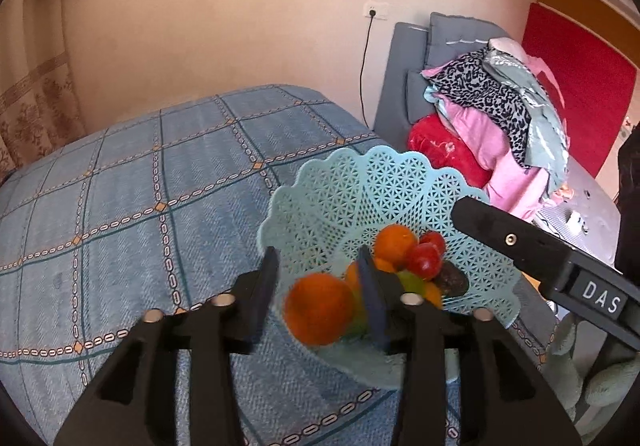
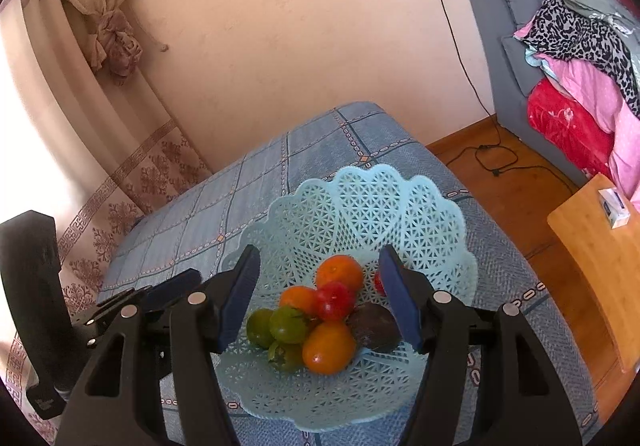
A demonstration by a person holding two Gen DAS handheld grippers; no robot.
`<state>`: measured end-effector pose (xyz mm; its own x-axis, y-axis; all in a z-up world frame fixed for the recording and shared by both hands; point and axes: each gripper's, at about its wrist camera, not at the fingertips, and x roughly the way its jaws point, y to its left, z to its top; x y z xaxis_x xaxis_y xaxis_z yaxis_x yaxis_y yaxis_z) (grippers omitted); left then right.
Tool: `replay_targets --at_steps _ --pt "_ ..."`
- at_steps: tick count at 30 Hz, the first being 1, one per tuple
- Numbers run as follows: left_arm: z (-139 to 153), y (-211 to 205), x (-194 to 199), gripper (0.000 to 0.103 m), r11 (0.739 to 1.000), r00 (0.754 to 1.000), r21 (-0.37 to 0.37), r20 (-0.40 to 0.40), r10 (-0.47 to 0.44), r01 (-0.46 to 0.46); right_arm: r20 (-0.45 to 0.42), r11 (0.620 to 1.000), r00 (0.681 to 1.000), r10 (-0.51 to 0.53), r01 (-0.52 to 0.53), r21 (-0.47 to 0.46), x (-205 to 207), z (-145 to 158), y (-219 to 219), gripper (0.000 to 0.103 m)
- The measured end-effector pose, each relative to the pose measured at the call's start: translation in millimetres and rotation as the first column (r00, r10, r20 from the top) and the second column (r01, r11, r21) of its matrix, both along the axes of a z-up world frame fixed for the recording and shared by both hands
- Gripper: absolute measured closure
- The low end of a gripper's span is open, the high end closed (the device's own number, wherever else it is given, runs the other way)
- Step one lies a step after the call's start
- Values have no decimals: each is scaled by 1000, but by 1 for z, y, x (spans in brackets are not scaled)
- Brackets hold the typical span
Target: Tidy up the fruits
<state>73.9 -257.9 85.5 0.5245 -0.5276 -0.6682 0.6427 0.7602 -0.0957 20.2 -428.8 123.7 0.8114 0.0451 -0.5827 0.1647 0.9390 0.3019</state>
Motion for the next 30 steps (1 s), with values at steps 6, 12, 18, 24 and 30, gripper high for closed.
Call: replay_targets --at_steps 6,12,18,24,30 --pt "4 9 -1 34 1000 1000 -19 22 17 -17 7 1000 1000 -7 7 7 -2 0 0 34" --pt "8 20 3 26 998 998 -24 19 57 -56 17 1000 1000 -9 9 13 -4 3 -1 30" --pt "10 26 0 22 997 997 -7 23 77 -77 23 1000 1000 -13 13 26 -5 6 -1 20" --pt "12 27 -7 11 995 993 21 72 97 -99 51 998 998 -34 31 47 -10 11 -5 8" --pt "16 29 -16 9 993 987 40 124 101 -107 65 996 996 -57 52 72 -15 18 -12 6"
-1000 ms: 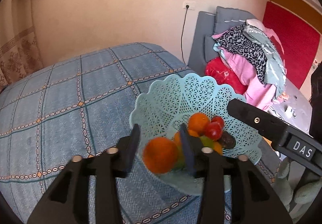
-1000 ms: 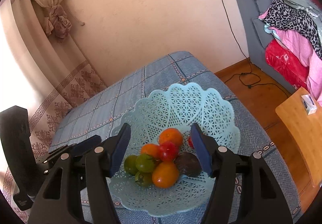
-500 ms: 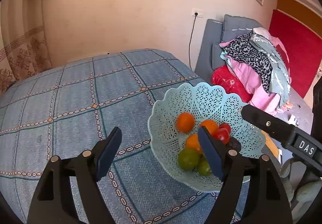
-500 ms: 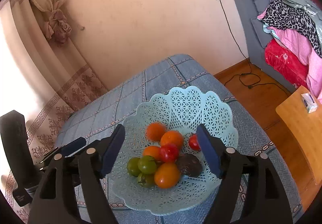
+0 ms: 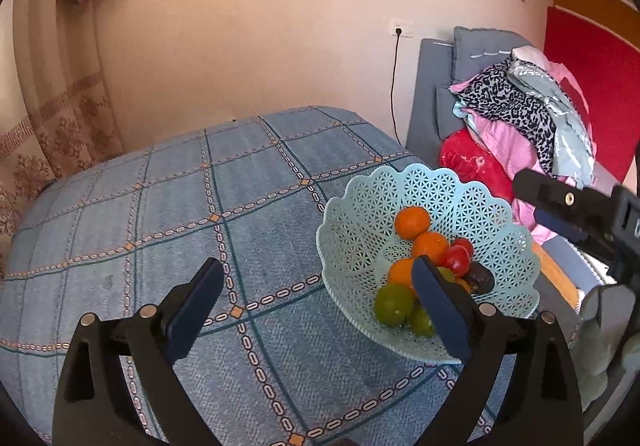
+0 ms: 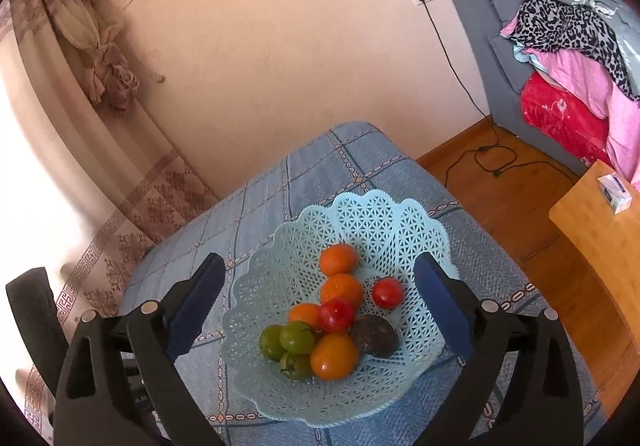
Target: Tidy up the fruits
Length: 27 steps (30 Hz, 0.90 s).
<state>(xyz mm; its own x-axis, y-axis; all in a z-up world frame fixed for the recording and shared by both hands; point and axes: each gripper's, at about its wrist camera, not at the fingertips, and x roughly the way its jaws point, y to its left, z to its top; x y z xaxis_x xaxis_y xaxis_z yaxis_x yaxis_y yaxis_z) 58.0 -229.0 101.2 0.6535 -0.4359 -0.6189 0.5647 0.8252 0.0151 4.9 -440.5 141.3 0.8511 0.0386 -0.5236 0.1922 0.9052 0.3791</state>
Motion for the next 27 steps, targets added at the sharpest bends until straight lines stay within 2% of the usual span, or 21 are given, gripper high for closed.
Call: replay_targets --at_steps 8,13,16,22,27 --pt "6 0 -17 9 999 996 45 90 12 -16 11 1000 1000 -5 5 -2 -7 11 -2 3" --pt "10 5 -23 9 999 994 40 108 27 -32 41 1000 999 -1 2 -23 -16 25 2 3" --pt "11 8 -28 5 998 992 46 120 32 -38 54 999 999 0 2 -44 -22 32 3 3" --pt "12 9 -41 5 997 989 64 144 43 -53 6 990 1000 22 -21 -136 -33 33 11 3" --pt "13 8 -50 5 995 984 77 167 55 -69 -6 984 999 43 -43 -170 -48 23 16 3"
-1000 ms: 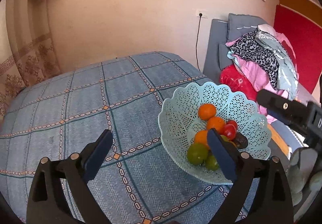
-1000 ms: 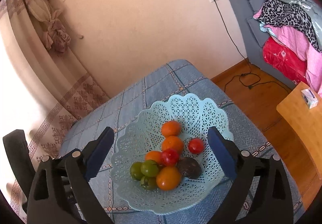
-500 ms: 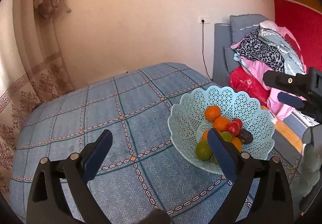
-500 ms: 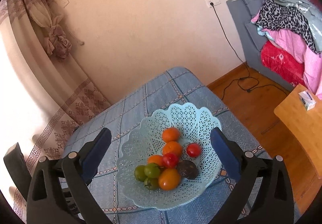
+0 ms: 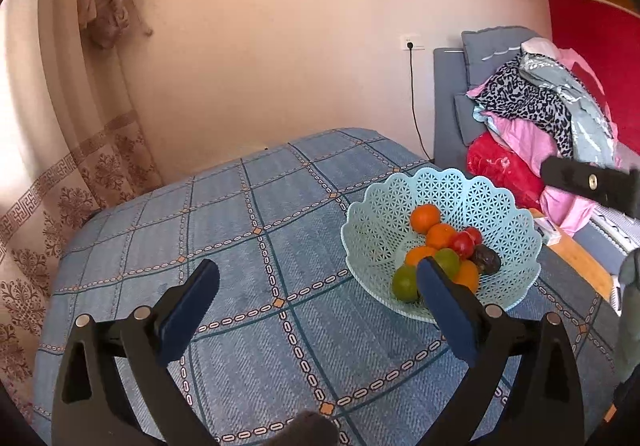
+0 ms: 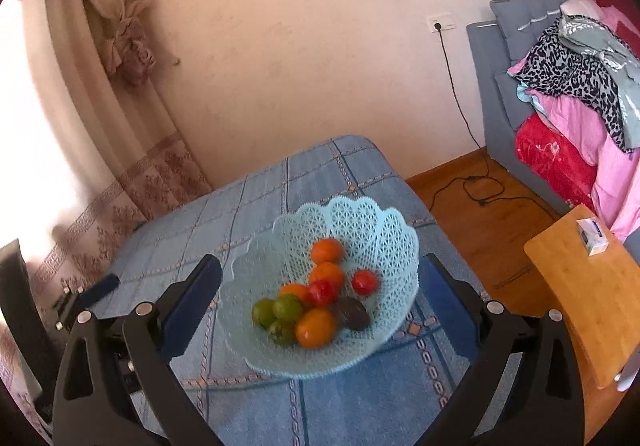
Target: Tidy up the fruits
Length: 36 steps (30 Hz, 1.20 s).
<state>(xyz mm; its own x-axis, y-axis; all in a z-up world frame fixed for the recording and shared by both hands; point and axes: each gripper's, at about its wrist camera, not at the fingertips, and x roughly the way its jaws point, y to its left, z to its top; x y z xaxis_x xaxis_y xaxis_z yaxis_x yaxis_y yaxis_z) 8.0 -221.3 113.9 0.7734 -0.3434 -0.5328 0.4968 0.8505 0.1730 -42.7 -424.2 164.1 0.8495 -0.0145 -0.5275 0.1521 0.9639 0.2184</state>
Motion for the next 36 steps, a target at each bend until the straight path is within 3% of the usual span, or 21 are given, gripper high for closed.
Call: replay_targets --at_steps 12,20,36 --pt "-8 -5 -15 5 993 993 90 101 61 -70 -42 981 996 83 -89 -175 -1 -26 31 3" --pt "-14 -2 -12 5 992 992 95 96 77 -87 -134 966 981 143 -167 -196 11 -48 38 3" --pt "-21 -5 -9 5 990 994 115 84 72 -81 -161 964 977 141 -173 -204 18 -56 38 3"
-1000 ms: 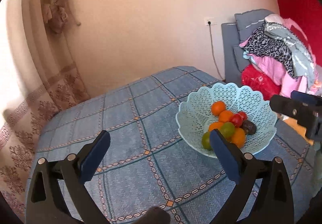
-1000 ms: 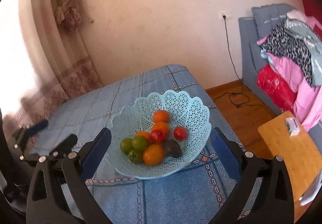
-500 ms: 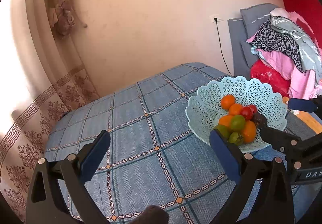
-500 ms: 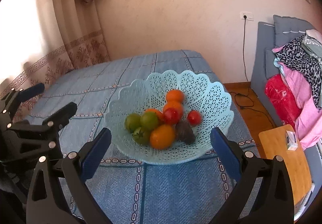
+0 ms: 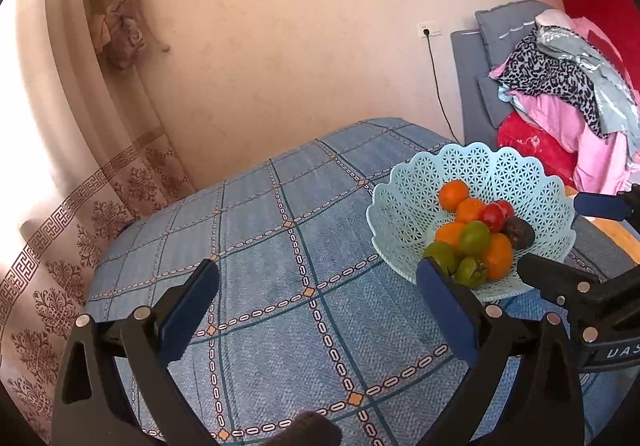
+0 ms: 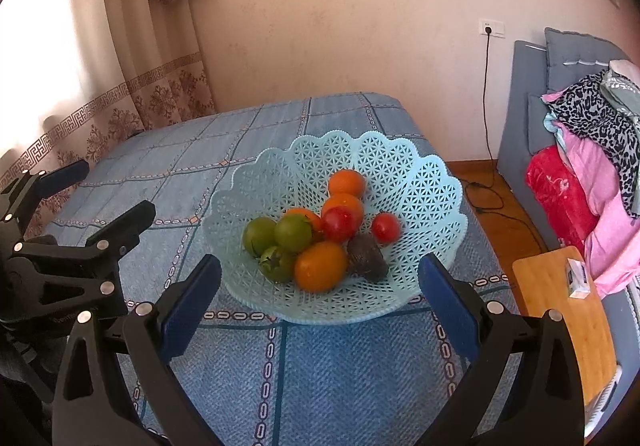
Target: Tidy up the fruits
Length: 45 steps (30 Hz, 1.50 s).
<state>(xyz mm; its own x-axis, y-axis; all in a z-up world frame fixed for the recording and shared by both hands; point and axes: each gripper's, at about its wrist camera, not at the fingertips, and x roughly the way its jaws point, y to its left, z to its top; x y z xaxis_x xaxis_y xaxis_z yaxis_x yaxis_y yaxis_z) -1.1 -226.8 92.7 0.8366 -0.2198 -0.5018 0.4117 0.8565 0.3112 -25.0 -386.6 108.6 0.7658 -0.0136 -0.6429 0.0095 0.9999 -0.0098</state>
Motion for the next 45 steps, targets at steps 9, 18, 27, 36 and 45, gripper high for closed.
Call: replay_targets --at_steps 9,18,27,36,45 --pt "-4 -3 2 5 1000 1000 11 -8 1 -1 -11 1000 1000 -1 1 -6 2 -2 -1 3" --pt "-7 -6 3 5 1000 1000 25 -11 0 1 -20 1000 1000 -1 1 -9 3 -4 -1 3" --pt "-10 -9 4 5 999 1000 37 -12 0 0 -37 1000 999 5 -5 -12 5 -9 0 3" --pt "-12 -9 7 5 999 1000 44 -15 3 -3 -59 999 998 25 -27 -36 7 -14 4 3" --pt "-15 -12 6 5 998 1000 55 -16 -1 2 -61 999 998 23 -26 -45 7 -14 5 3"
